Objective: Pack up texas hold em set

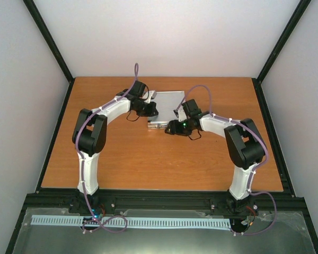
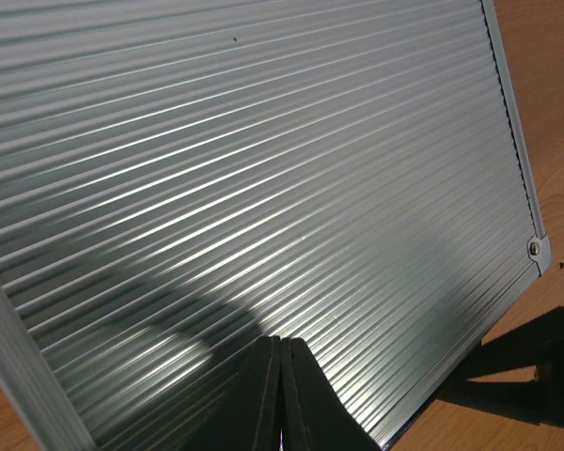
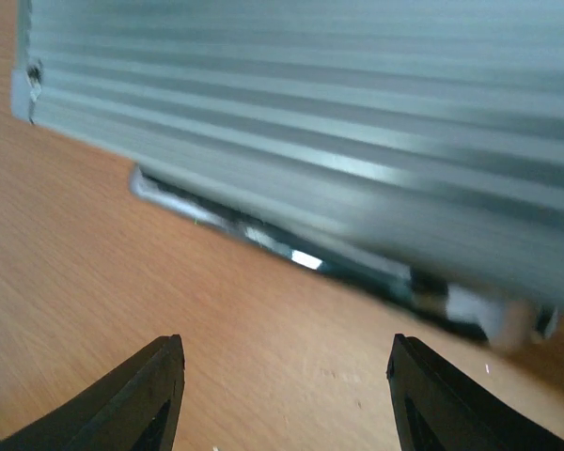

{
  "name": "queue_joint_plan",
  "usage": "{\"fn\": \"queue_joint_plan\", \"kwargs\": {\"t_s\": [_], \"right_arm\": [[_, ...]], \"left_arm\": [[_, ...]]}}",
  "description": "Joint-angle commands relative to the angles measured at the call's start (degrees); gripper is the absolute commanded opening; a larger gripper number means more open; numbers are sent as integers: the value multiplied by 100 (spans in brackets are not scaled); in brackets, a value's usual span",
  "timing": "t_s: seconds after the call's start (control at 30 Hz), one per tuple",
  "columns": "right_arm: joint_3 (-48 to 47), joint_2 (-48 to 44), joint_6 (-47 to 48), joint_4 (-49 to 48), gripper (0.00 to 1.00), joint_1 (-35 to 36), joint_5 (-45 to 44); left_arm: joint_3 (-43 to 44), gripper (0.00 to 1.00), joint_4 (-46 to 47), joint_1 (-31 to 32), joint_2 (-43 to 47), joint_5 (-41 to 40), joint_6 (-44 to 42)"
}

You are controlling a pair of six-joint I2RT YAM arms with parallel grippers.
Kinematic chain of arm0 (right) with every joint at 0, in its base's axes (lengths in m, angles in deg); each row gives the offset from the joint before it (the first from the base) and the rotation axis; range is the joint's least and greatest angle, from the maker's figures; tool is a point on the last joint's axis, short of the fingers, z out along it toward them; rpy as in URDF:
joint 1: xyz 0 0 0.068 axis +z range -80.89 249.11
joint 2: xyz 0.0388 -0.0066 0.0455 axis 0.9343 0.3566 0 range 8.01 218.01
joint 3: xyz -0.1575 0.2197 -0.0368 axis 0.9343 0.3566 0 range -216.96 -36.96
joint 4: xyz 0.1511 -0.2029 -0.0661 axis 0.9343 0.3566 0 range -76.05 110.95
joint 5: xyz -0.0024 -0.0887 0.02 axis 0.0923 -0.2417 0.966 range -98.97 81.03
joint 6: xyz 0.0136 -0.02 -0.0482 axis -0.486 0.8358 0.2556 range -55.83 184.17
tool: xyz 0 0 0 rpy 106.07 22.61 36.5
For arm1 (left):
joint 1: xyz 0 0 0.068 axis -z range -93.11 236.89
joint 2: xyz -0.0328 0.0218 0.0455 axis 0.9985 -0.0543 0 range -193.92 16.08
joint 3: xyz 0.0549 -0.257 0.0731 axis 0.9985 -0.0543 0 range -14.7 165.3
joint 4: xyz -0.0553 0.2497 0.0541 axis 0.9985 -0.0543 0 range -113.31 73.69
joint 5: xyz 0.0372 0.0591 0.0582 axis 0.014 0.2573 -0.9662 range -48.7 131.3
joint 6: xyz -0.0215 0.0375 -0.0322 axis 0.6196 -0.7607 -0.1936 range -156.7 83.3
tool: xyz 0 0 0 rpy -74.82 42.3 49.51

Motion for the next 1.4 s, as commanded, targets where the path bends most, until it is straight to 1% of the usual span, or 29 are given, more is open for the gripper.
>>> {"fn": "queue_joint_plan", "kwargs": {"t_s": [0.0,0.2,0.4,0.53,0.7,0.8,0.93,1.03,1.13,1.2,1.27,1.3,1.37], "right_arm": [[-495,279,70,-87,61,61,-32],[-747,627,401,-62,62,197,-444],[-557,710,584,-210,62,301,-788],[-411,671,440,-361,62,452,-1681],[-400,844,483,-454,62,696,-2366],[-448,892,422,-283,62,799,-3061],[-588,1025,294,142,63,806,-3774],[-609,1078,127,297,63,814,-3958],[-580,1128,55,97,62,815,-3822],[-639,1206,43,46,59,826,-3741],[-663,1245,18,37,54,824,-3670],[-651,1246,9,27,48,828,-3632],[-571,1217,8,18,30,841,-3584]], "left_arm": [[-347,1,-884,77,-307,-280,22],[-357,1,-904,81,-347,-251,1],[-337,1,-906,81,-372,-265,-8],[-347,1,-915,78,-408,-268,-18],[-346,1,-929,79,-437,-296,-25],[-354,1,-923,82,-437,-305,-38],[-360,1,-927,76,-427,-325,-57],[-387,1,-897,82,-413,-320,-61],[-374,1,-860,77,-411,-309,-68],[-372,1,-839,77,-411,-295,-65],[-363,1,-831,76,-396,-291,-52],[-368,1,-826,75,-386,-295,-48],[-376,1,-819,75,-378,-299,-54]]}}
